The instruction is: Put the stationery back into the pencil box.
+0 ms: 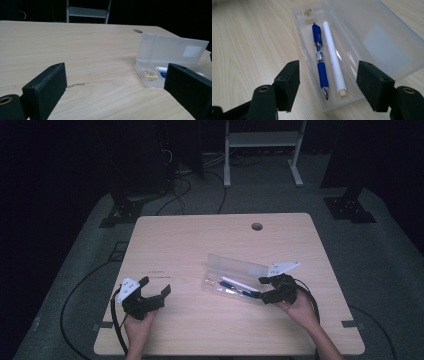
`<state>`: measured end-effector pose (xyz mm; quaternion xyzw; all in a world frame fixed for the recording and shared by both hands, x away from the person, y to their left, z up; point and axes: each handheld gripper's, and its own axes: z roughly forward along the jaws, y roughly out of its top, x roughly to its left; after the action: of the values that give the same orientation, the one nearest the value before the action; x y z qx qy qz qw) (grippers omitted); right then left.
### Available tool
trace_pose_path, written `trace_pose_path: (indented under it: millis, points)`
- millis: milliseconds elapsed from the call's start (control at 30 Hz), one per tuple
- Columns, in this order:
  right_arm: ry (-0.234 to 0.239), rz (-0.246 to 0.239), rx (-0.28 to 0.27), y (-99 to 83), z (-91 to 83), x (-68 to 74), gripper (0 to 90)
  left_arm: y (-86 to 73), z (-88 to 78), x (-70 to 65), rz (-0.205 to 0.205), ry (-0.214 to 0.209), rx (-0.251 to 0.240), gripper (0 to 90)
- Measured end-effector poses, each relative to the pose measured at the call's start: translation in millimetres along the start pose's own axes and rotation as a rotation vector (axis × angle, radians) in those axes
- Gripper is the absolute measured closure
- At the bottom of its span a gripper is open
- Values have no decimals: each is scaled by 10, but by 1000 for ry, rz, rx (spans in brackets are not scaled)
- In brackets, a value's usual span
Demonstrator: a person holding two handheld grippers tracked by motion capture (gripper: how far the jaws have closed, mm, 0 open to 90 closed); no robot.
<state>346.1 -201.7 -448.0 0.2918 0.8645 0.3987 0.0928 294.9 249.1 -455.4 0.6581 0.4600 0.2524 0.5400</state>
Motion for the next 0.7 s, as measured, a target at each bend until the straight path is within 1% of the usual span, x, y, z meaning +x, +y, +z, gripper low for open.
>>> trace_pose_path:
  millis: [167, 267, 433, 533, 667, 700]
  points:
    - [-6, 12, -1, -54, -46, -18, 345, -1, 3, -2, -1, 1, 1, 34]
    - [-10, 11, -3, -77, -66, -26, 345, 0, 5, -7, 1, 0, 0, 34]
    - [-14, 18, 7, -147, -79, -43, 344, -1, 0, -3, 0, 0, -1, 34]
    - [-15, 30, 6, -187, -96, -47, 342, -1, 1, -3, 0, 1, 0, 34]
    - [-23, 28, 5, -238, -133, -69, 342, -1, 6, -8, 2, -1, 1, 34]
    - [-24, 37, 6, -250, -145, -71, 342, -1, 7, -9, 0, -1, 1, 34]
